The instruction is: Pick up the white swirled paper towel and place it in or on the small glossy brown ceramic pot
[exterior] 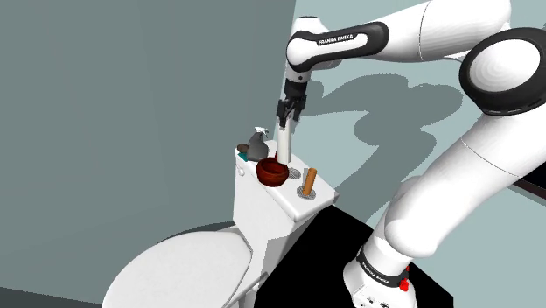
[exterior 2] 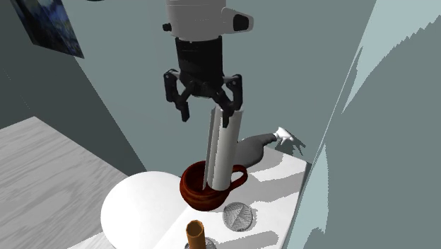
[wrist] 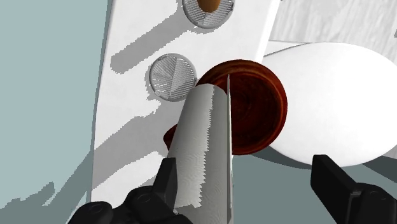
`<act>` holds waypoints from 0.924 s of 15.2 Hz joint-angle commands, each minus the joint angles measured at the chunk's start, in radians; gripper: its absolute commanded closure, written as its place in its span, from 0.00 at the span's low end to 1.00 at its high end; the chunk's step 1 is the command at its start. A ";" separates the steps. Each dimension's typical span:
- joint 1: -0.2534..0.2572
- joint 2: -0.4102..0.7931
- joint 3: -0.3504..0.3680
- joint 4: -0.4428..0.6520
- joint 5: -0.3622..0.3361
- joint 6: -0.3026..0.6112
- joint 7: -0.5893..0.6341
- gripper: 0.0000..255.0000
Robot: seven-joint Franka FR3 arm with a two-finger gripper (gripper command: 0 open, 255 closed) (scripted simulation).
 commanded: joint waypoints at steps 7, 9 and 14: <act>0.003 -0.009 0.007 0.118 0.002 -0.127 0.000 0.00; 0.003 -0.009 0.007 0.118 0.002 -0.127 0.000 0.00; 0.003 -0.009 0.007 0.118 0.002 -0.127 0.000 0.00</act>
